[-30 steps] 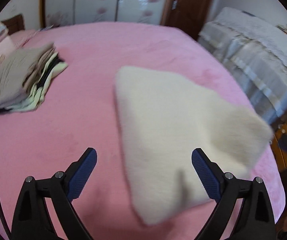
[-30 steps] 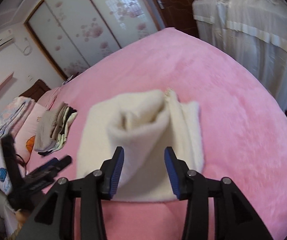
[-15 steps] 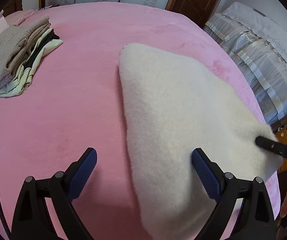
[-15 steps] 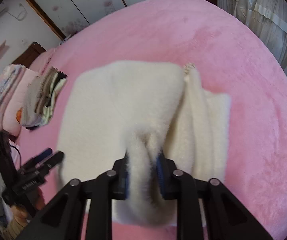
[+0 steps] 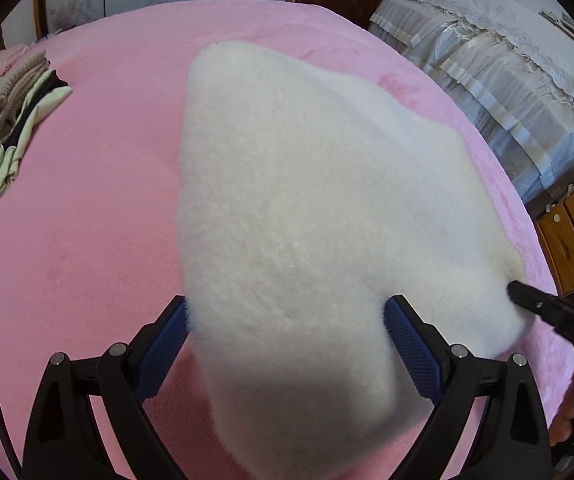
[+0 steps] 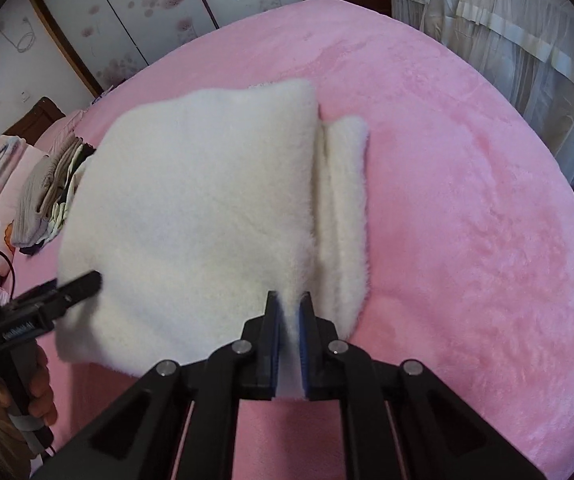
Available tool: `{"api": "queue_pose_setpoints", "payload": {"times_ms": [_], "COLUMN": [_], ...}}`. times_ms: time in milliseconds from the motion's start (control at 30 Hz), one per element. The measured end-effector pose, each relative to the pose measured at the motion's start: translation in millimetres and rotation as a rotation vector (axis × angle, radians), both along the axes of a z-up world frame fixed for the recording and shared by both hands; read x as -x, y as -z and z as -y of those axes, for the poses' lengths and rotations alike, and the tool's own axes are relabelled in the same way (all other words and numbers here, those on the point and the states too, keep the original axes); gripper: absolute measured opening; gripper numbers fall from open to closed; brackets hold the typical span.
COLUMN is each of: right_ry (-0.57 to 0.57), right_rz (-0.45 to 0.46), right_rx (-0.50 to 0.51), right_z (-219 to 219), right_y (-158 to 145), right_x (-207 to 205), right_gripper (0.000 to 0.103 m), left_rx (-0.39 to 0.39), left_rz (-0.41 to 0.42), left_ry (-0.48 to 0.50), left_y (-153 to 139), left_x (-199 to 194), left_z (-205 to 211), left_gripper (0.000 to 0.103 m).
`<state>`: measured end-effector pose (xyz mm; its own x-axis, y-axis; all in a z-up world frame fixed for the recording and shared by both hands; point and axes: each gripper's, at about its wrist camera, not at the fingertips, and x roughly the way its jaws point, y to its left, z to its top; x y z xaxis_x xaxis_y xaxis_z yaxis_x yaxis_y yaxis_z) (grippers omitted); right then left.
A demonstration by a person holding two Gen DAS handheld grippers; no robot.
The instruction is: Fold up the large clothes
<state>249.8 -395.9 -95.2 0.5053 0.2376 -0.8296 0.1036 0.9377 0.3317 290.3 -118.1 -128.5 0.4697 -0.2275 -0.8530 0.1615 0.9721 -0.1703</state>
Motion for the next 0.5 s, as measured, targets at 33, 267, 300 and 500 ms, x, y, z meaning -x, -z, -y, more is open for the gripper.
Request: {"api": "queue_pose_setpoints", "payload": {"times_ms": [33,267,300,500], "right_ry": [0.008,0.062,0.058,-0.003], "right_rz": [0.006,0.022,0.016,-0.116], "right_rx": [-0.035,-0.174,-0.190,-0.239], "right_z": [5.1,32.4,33.3,20.2], "right_y": [-3.6,-16.0,-14.9,16.7], "right_x": [0.8,2.5,-0.3,-25.7], "right_gripper": [0.012,0.041,0.041,0.043], "left_rx": [0.001,0.011,0.012,0.074], "left_rz": [0.000,-0.006,-0.010,-0.001], "left_ry": [0.002,0.035,0.039,0.029], "left_y": [-1.1,-8.2,-10.0,-22.9], "left_x": [-0.6,-0.2,-0.3,2.0], "left_z": [-0.9,-5.8,-6.4,-22.6], "left_gripper": [0.096,0.096,0.096,0.096]}}
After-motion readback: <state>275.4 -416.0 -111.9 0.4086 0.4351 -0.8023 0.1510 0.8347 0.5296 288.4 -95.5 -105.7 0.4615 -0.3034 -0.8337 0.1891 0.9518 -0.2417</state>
